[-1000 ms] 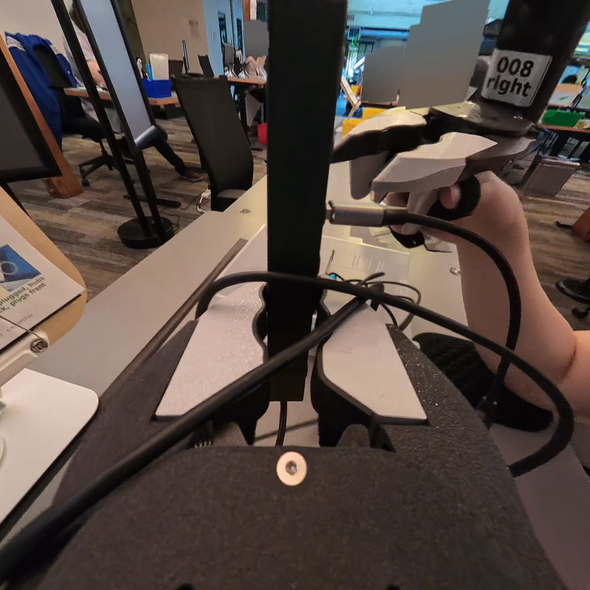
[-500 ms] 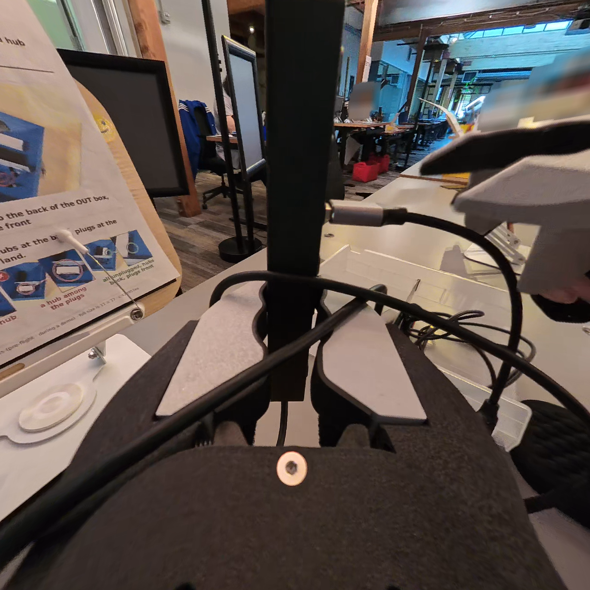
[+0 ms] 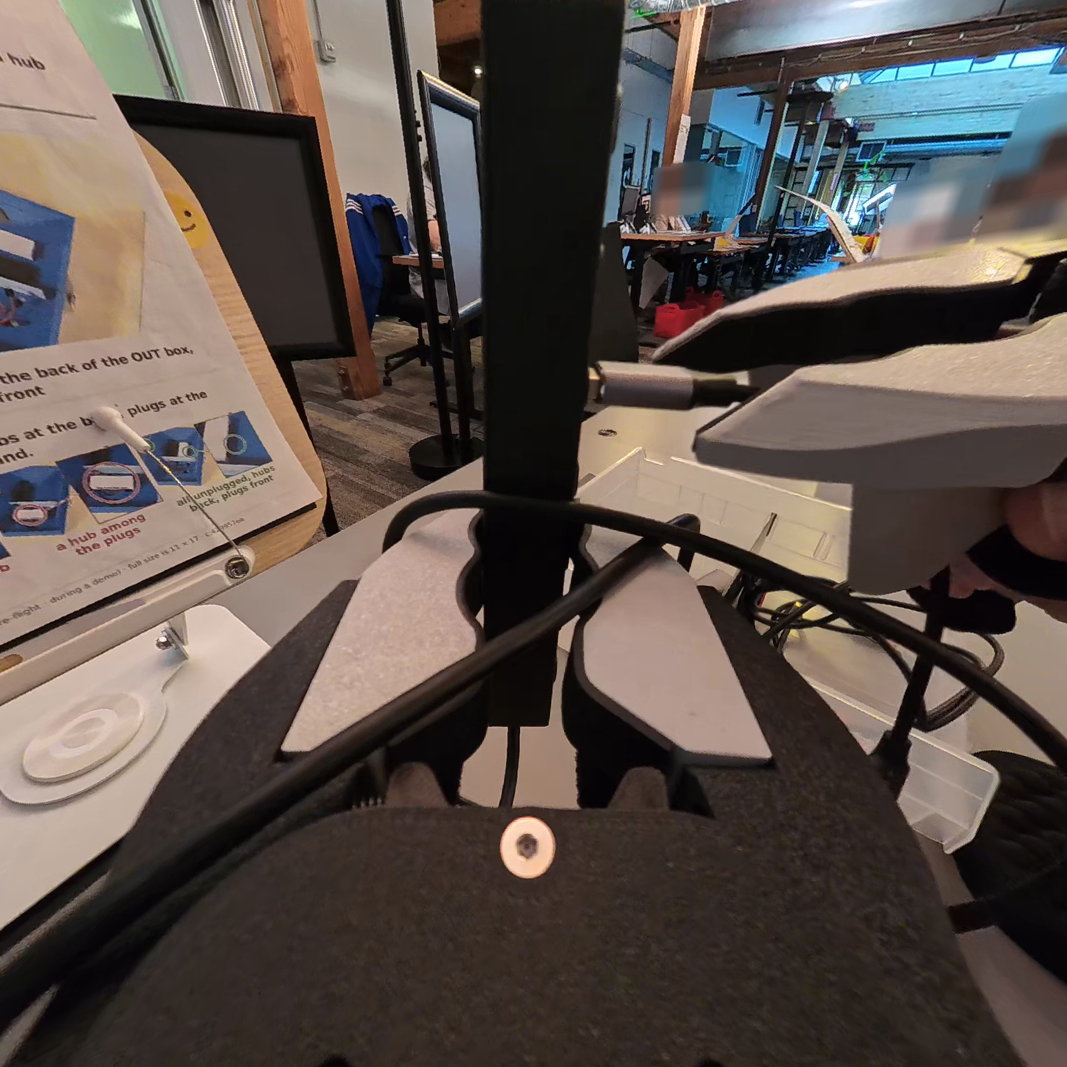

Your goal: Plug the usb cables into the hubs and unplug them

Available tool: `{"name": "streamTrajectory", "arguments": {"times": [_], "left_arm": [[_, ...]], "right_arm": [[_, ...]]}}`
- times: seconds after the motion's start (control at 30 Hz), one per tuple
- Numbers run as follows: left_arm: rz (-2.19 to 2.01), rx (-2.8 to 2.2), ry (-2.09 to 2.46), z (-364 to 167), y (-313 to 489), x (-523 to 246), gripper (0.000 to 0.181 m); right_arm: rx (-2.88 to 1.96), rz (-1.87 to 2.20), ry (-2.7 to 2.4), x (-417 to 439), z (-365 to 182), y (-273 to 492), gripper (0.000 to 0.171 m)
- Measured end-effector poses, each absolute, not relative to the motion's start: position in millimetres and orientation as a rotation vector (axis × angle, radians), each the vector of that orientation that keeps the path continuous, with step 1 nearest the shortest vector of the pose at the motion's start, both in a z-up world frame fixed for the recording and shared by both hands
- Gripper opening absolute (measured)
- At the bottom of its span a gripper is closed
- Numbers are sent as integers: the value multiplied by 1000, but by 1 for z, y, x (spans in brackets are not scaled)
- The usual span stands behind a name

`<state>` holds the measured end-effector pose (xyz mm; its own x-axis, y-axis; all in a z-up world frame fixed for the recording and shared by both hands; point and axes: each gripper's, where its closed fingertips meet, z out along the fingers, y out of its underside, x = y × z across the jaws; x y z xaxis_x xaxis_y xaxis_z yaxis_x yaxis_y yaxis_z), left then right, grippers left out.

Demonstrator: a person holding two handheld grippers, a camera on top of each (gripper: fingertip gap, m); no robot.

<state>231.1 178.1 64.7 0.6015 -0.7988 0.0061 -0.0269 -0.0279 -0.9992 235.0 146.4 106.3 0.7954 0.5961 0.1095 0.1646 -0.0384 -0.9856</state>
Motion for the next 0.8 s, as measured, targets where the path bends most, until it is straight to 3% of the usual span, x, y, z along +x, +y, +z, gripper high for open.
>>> {"name": "streamTrajectory", "arguments": {"times": [0.8], "left_arm": [[-753,-1432,699,68,176,235,24]], "right_arm": [[-1527,277,-625,229,102,156,29]]}}
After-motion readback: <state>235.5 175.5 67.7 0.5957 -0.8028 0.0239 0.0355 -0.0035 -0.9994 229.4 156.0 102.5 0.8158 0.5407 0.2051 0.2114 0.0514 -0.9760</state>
